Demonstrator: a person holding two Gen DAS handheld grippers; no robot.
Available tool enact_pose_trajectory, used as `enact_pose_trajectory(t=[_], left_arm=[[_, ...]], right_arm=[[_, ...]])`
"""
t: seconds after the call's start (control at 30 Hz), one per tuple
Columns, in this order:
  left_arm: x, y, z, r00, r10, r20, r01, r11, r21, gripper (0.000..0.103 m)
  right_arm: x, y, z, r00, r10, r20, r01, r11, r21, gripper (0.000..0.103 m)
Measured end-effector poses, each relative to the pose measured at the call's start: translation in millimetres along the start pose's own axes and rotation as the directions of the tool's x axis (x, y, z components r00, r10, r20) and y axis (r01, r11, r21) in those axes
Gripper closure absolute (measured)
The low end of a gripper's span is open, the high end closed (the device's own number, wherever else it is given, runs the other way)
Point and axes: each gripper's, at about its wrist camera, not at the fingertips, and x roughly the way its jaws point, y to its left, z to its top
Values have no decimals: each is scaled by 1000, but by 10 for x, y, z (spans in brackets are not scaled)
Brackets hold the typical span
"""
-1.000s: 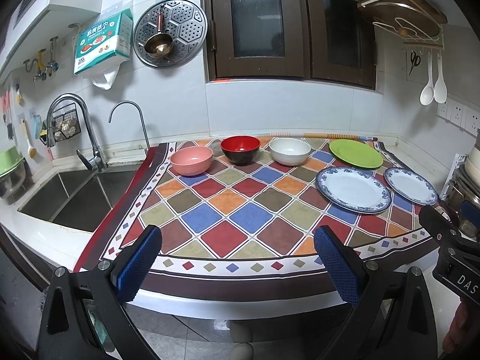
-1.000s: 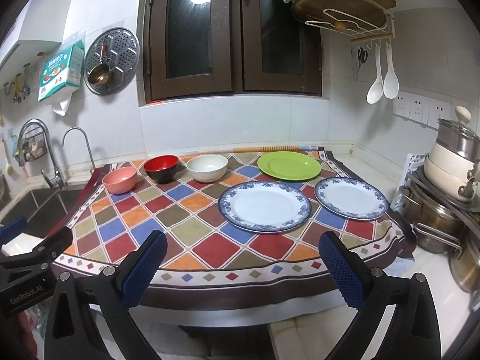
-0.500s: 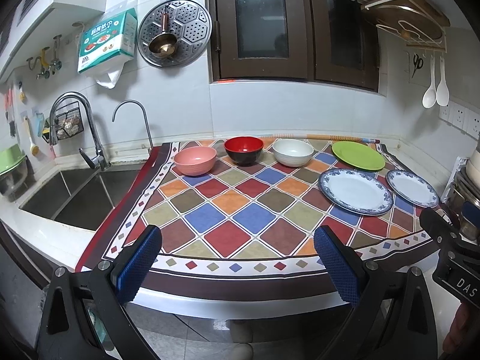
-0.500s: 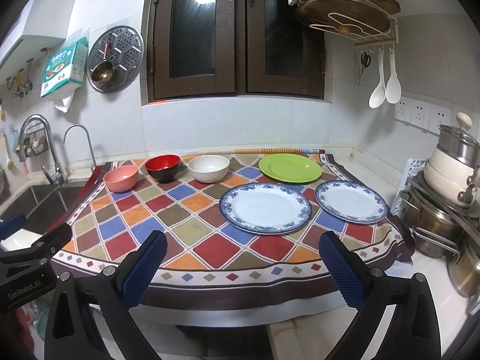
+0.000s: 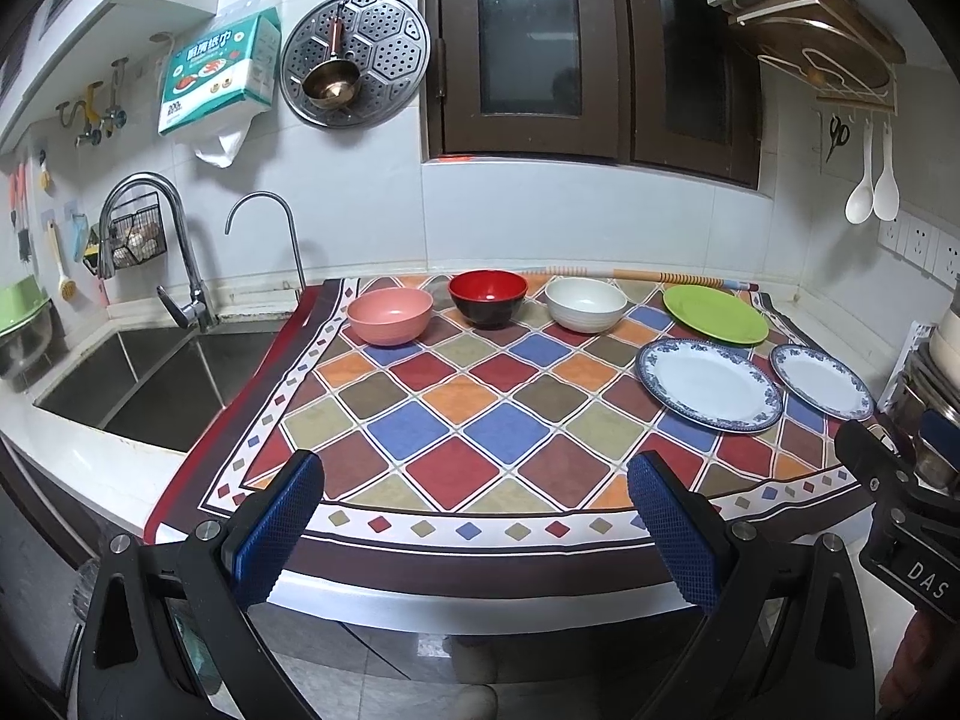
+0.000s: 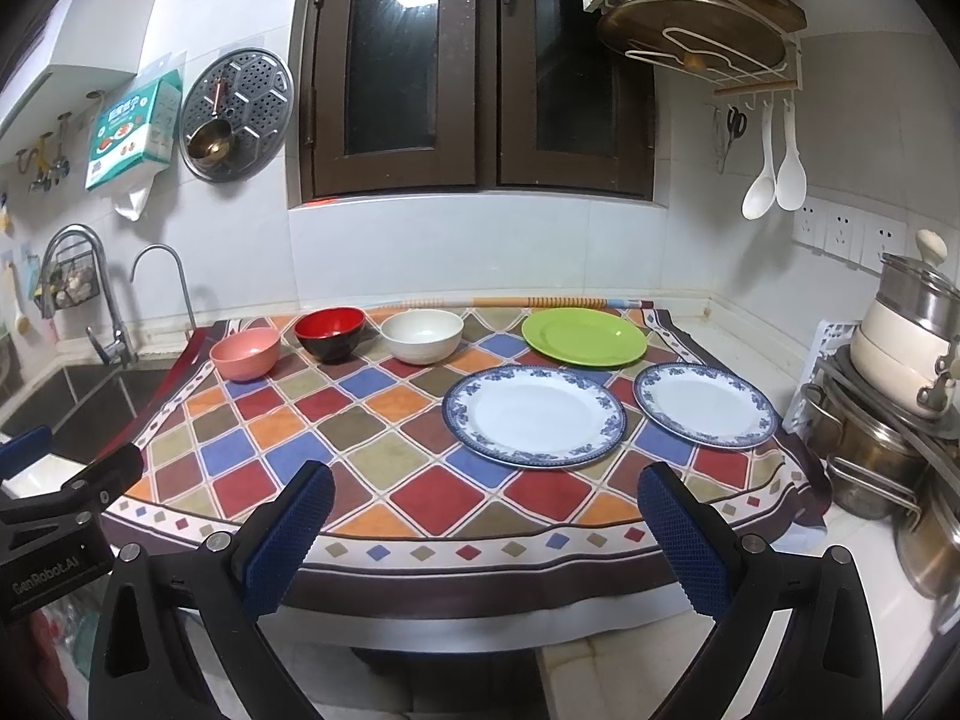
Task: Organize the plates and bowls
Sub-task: 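Move both grippers down to the rim of the large blue-floral plate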
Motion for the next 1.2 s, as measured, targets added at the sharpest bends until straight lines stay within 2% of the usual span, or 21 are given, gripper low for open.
enact_pose_trajectory(t=[0.5,0.8,1.0,1.2], left_arm=[[220,79,24,997,-63,-43,63,998,-11,0],[602,17,271,990,-127,-53,130,989,63,0],[983,-53,548,980,-195,-48,200,967,158,1],[1383,-148,745,955,-286,-83,297,926,231,5]], right_arm=[[42,81,18,1000,-16,-11,16,1000,-24,1],[234,127,95,997,-70,-39,70,998,-6,1],[484,145,212,990,-129,-54,131,990,46,1],[756,176,319,975,-209,-78,218,969,119,1]])
